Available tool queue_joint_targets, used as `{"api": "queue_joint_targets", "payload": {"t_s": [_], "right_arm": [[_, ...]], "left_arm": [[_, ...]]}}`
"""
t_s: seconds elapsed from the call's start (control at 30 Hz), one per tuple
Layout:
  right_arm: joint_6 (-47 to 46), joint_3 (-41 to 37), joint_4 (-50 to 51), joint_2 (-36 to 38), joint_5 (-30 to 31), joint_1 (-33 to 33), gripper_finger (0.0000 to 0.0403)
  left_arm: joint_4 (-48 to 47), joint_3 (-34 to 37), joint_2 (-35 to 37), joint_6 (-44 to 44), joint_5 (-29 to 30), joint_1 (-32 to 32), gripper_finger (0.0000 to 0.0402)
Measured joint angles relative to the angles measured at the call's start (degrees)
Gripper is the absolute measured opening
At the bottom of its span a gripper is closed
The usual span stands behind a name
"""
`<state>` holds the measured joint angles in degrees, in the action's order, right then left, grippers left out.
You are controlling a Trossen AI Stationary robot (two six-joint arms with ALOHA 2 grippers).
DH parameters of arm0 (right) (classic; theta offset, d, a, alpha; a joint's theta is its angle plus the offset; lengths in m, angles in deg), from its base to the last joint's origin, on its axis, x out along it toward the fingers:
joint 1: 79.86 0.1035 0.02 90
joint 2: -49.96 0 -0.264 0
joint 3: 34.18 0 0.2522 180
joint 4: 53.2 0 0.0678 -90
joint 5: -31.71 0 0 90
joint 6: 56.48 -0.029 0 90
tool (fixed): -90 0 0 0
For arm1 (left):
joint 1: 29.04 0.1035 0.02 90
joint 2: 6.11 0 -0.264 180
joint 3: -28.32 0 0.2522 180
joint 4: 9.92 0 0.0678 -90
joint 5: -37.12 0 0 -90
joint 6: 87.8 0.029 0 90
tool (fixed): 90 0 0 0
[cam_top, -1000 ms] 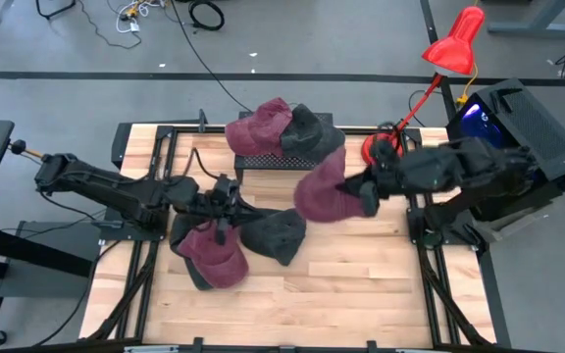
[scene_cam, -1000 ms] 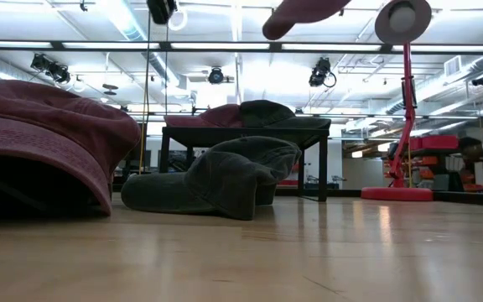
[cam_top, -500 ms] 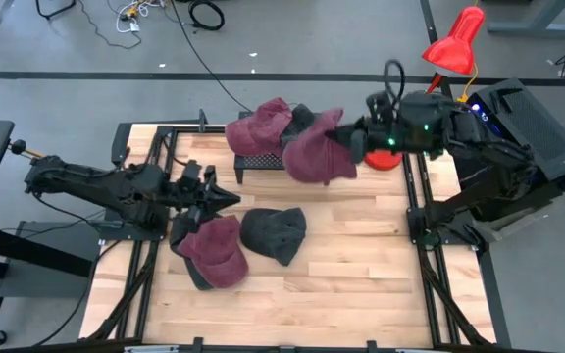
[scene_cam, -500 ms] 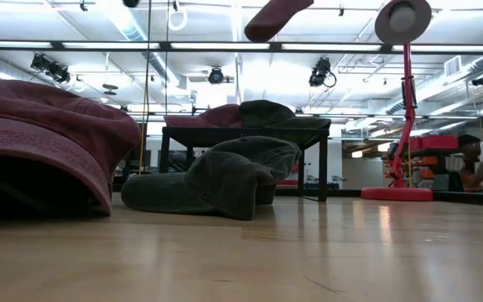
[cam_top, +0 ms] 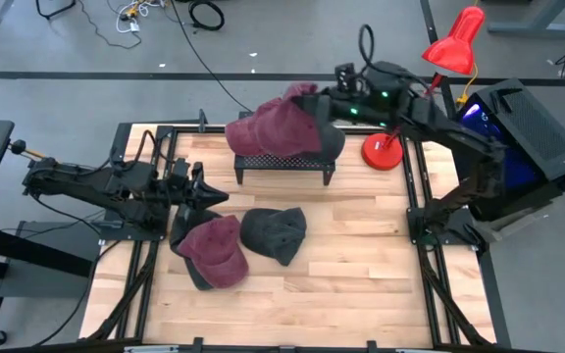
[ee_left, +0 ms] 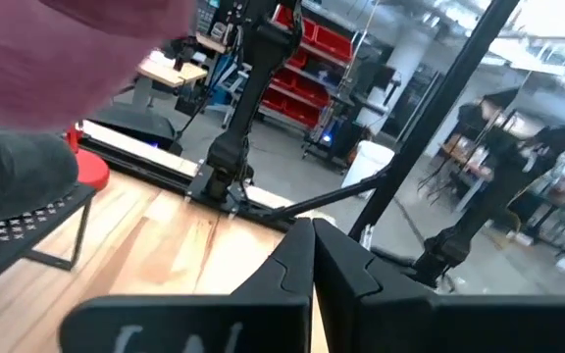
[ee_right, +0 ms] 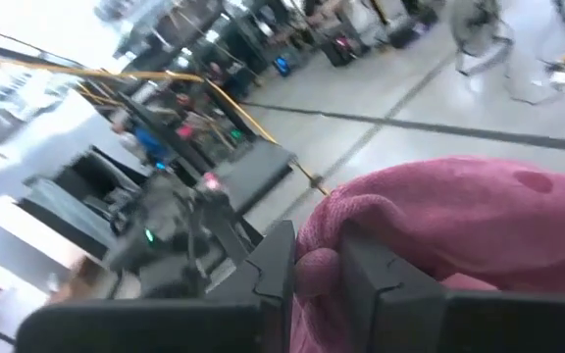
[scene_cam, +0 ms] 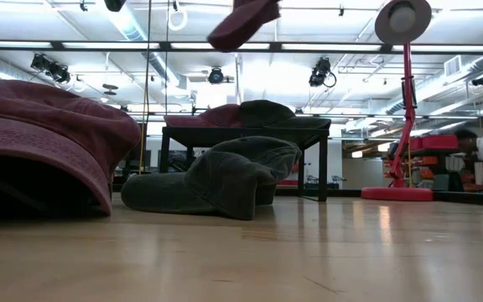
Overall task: Pick & Place hat
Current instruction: Stack the right red cap on top of the red cap on the shelf
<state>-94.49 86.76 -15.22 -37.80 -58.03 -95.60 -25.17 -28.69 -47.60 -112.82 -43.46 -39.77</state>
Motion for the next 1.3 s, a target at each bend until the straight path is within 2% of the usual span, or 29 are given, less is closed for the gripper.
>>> {"api": "queue_joint_targets", "payload": {"t_s": [0.33, 0.87, 1.3], "right_arm": [[-5.55, 0.0, -13.06, -8.69, -10.19, -7.81, 0.0046], [-13.76, -0.09, -27.87, -20.13, -19.86, -14.25, 0.0046], [-16.8, -0.09, -28.69, -24.39, -27.61, -15.71, 0.0046]], "left_arm": [[-1.91, 0.0, 0.06, 0.66, -0.02, -0.02, 0.0009], [-2.3, 0.0, -0.01, 0.61, -0.02, -0.02, 0.0006], [-2.34, 0.0, -0.01, 0.55, 0.42, -0.02, 0.0006]]}}
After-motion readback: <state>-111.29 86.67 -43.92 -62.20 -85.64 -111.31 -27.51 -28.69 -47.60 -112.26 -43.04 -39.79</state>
